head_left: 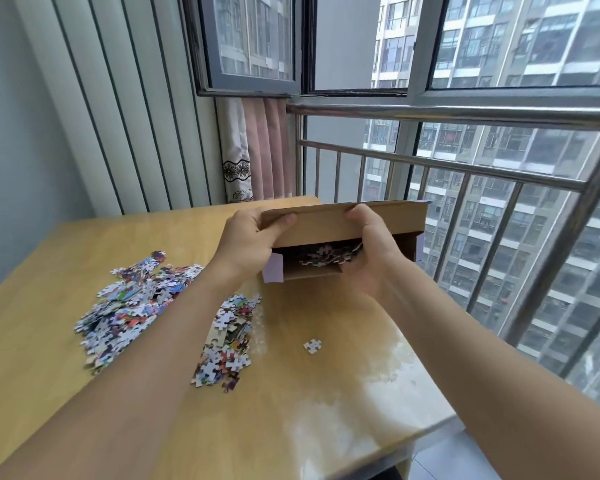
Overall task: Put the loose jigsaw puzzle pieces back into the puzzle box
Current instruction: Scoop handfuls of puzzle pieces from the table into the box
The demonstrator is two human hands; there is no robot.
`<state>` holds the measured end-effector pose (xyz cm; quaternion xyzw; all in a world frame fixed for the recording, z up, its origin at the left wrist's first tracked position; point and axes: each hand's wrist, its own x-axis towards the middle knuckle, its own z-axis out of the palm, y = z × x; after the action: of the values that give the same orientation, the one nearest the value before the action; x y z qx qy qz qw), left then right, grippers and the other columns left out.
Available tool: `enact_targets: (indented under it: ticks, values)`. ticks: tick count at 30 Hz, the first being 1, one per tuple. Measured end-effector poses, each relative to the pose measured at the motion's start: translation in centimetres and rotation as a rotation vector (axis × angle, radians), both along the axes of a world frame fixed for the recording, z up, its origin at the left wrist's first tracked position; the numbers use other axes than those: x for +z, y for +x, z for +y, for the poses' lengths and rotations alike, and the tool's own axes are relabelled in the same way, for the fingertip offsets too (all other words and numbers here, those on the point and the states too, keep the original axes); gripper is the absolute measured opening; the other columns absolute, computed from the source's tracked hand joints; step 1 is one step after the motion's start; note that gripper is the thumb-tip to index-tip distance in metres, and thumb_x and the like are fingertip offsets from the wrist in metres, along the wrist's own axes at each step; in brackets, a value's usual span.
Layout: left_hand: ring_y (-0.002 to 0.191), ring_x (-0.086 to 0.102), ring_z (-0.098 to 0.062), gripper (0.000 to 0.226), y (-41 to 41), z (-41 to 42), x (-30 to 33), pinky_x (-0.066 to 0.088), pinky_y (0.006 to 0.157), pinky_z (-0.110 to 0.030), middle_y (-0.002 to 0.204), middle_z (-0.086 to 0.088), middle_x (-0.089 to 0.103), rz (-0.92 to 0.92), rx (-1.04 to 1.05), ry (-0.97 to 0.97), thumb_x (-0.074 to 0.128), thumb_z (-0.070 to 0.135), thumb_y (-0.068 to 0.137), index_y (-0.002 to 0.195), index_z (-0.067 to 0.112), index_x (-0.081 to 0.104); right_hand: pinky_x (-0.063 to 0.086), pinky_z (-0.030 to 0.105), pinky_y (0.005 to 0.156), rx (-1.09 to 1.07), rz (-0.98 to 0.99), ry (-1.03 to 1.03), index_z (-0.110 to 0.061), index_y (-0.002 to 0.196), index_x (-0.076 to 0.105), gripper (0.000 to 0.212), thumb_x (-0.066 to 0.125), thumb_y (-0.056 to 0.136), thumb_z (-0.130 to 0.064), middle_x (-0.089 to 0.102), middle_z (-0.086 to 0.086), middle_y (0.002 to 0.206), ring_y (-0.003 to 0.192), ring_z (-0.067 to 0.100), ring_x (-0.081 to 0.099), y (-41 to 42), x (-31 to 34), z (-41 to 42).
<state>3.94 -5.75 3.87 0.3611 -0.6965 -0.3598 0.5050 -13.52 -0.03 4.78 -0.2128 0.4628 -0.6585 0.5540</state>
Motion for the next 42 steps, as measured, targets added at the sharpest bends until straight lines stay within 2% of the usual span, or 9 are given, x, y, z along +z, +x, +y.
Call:
enact_targets:
  ticks: [4, 11, 13, 17, 22, 28, 33, 37, 42]
  values:
    - [0.105, 0.068, -0.015, 0.026, 0.1, -0.3, 0.0, 0.053, 0.097, -0.034, 0.104, 0.007, 0.076, 0.007, 0.014, 0.003, 0.069, 0.032, 0.093, 0.114, 0.019, 0.076, 0.052, 0.041, 0.102, -0.009, 0.237, 0.068, -0.007, 0.127, 0.056, 0.064, 0.083, 0.073, -0.03, 0.068, 0.01, 0.119, 0.108, 0.025, 0.066, -1.3, -1.1, -0.3]
    - [0.105, 0.068, -0.013, 0.026, 0.0, -0.2, -0.1, 0.052, 0.1, -0.038, 0.106, 0.008, 0.076, -0.003, -0.006, 0.009, 0.068, 0.03, 0.094, 0.115, 0.018, 0.075, 0.054, 0.045, 0.097, -0.03, 0.427, 0.11, 0.002, 0.125, 0.048, 0.05, 0.062, 0.077, 0.009, 0.056, 0.02, 0.119, 0.108, 0.034, 0.06, -3.0, -2.1, -1.1]
    - [0.105, 0.068, -0.014, 0.026, -0.1, -0.1, -0.1, 0.052, 0.1, -0.039, 0.106, 0.008, 0.076, -0.003, -0.003, 0.009, 0.068, 0.031, 0.094, 0.115, 0.019, 0.075, 0.055, 0.043, 0.095, -0.083, 0.64, 0.169, -0.001, 0.118, 0.051, 0.039, 0.055, 0.081, 0.011, 0.058, 0.018, 0.116, 0.105, 0.033, 0.06, -3.2, -2.6, -1.3]
    - [0.104, 0.068, -0.015, 0.024, 0.0, -0.1, 0.1, 0.052, 0.1, -0.039, 0.104, 0.008, 0.076, 0.015, -0.001, 0.005, 0.068, 0.029, 0.094, 0.114, 0.019, 0.075, 0.049, 0.027, 0.059, -0.102, 1.207, 0.057, -0.007, 0.108, 0.072, 0.025, 0.065, 0.086, 0.003, 0.072, 0.007, 0.098, 0.08, 0.023, 0.064, -4.1, -3.4, -0.3]
    - [0.104, 0.069, -0.013, 0.024, 0.4, 0.0, 0.1, 0.052, 0.101, -0.039, 0.105, 0.008, 0.077, 0.018, -0.006, 0.001, 0.068, 0.03, 0.094, 0.114, 0.019, 0.076, 0.055, 0.038, 0.066, -0.097, 1.716, -0.195, -0.019, 0.096, 0.079, 0.014, 0.066, 0.095, -0.022, 0.075, -0.001, 0.083, 0.074, 0.021, 0.064, -4.9, -3.6, -0.4]
    - [0.104, 0.069, -0.014, 0.024, 0.5, 0.0, 0.3, 0.052, 0.1, -0.038, 0.104, 0.007, 0.076, 0.032, 0.004, -0.004, 0.068, 0.029, 0.094, 0.114, 0.018, 0.075, 0.047, 0.032, 0.061, -0.04, 1.684, -0.19, -0.016, 0.09, 0.078, 0.022, 0.061, 0.098, -0.027, 0.072, 0.001, 0.074, 0.067, 0.019, 0.062, -5.1, -3.5, -1.3]
    - [0.102, 0.069, -0.013, 0.014, 0.9, 0.1, 0.2, 0.053, 0.097, -0.035, 0.102, 0.007, 0.076, 0.025, 0.009, 0.005, 0.069, 0.028, 0.093, 0.105, 0.026, 0.075, 0.052, 0.015, 0.071, 0.139, 1.614, -0.644, -0.018, 0.099, 0.08, 0.015, 0.07, 0.093, -0.028, 0.073, -0.009, 0.091, 0.079, 0.003, 0.066, -2.3, -3.7, 4.0]
    - [0.102, 0.068, -0.014, 0.022, 1.0, 0.2, -0.6, 0.053, 0.094, -0.034, 0.104, 0.006, 0.076, -0.01, 0.026, -0.007, 0.07, 0.031, 0.093, 0.111, 0.02, 0.076, 0.038, 0.008, 0.071, 0.632, 1.857, -0.456, -0.02, 0.121, 0.073, 0.04, 0.076, 0.087, -0.041, 0.065, -0.006, 0.109, 0.084, 0.003, 0.054, -2.6, -6.7, 4.3]
    - [0.097, 0.066, -0.014, 0.024, 1.0, 0.5, -1.1, 0.053, 0.09, -0.034, 0.103, 0.003, 0.076, -0.013, 0.03, -0.006, 0.069, 0.031, 0.093, 0.111, 0.017, 0.075, 0.045, 0.016, 0.07, 0.738, 1.756, -0.349, -0.02, 0.112, 0.077, 0.031, 0.082, 0.083, -0.029, 0.065, -0.002, 0.103, 0.083, 0.011, 0.061, -2.5, -7.5, 3.1]
